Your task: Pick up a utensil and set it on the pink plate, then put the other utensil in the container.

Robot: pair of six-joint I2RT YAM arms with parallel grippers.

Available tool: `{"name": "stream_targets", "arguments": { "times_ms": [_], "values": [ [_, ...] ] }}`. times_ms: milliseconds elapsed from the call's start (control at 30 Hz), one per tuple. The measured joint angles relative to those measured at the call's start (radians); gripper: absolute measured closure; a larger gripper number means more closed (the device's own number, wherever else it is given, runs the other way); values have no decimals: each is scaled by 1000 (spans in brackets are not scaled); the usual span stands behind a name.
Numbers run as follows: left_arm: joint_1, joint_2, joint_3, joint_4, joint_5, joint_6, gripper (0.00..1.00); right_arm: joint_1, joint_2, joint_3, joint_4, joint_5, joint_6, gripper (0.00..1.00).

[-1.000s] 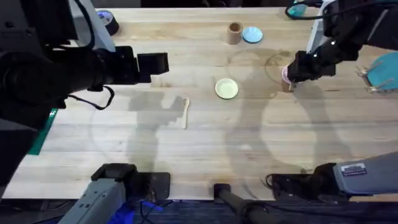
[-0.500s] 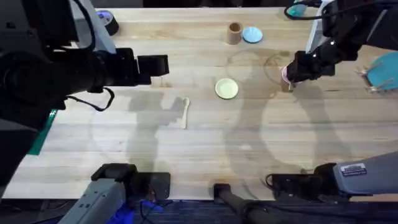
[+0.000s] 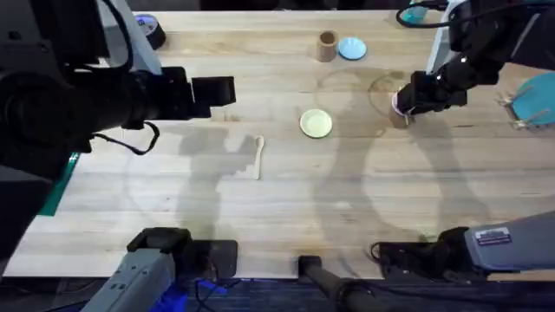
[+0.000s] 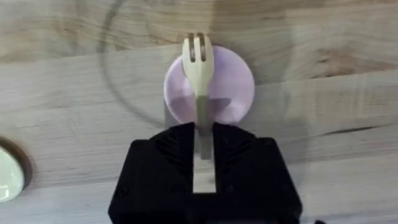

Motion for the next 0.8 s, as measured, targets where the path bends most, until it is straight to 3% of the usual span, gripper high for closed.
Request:
{"name": "stream_targets", "arguments": {
  "times_ms": [533,667,800],
  "values": [
    [0,0,0,0,0,0,9,0,0,52,-60,0,0,792],
    [0,0,0,0,0,0,9,0,0,70,-72,-3,0,707],
    [0,0,0,0,0,0,9,0,0,74,-78,-3,2,518]
  ]
}}
